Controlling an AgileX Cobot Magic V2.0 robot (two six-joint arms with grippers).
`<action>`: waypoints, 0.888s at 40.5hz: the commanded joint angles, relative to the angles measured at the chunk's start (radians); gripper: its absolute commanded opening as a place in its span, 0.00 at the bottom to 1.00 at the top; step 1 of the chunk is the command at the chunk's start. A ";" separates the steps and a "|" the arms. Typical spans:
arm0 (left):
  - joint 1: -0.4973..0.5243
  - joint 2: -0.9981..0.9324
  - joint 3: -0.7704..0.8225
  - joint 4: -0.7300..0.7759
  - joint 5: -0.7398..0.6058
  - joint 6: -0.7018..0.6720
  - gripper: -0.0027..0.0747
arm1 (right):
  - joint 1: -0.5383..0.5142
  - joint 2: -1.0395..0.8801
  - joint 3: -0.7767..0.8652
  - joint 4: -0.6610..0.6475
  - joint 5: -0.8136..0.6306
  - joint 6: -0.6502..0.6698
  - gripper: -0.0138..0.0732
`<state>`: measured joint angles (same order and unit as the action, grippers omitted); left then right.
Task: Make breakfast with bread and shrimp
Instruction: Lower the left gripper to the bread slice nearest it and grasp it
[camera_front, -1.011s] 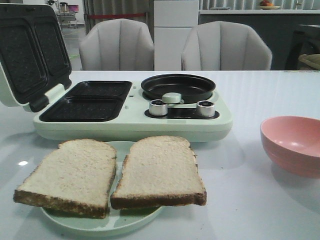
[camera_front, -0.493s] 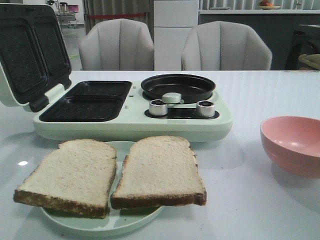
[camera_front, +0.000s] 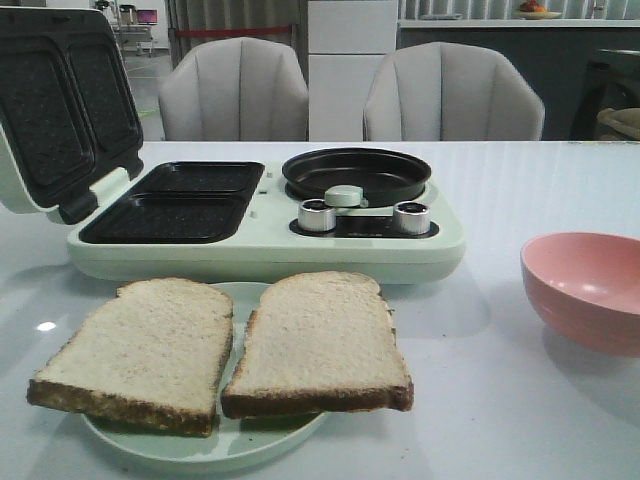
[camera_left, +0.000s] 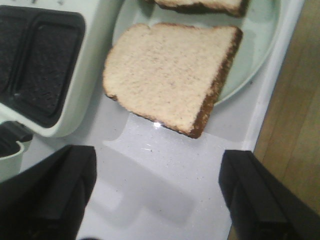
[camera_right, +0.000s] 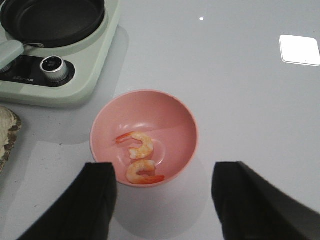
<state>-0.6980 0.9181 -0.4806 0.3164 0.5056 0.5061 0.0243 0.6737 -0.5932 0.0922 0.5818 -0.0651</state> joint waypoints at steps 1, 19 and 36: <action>-0.019 0.066 -0.024 0.071 -0.087 0.000 0.74 | -0.001 0.002 -0.038 0.006 -0.068 -0.001 0.76; -0.019 0.308 -0.024 0.133 -0.243 0.000 0.74 | -0.001 0.002 -0.038 0.006 -0.068 -0.001 0.76; -0.019 0.421 -0.028 0.203 -0.290 0.000 0.71 | -0.001 0.002 -0.038 0.006 -0.068 -0.001 0.76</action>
<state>-0.7087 1.3469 -0.4783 0.5073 0.2614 0.5061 0.0243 0.6737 -0.5932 0.0922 0.5818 -0.0651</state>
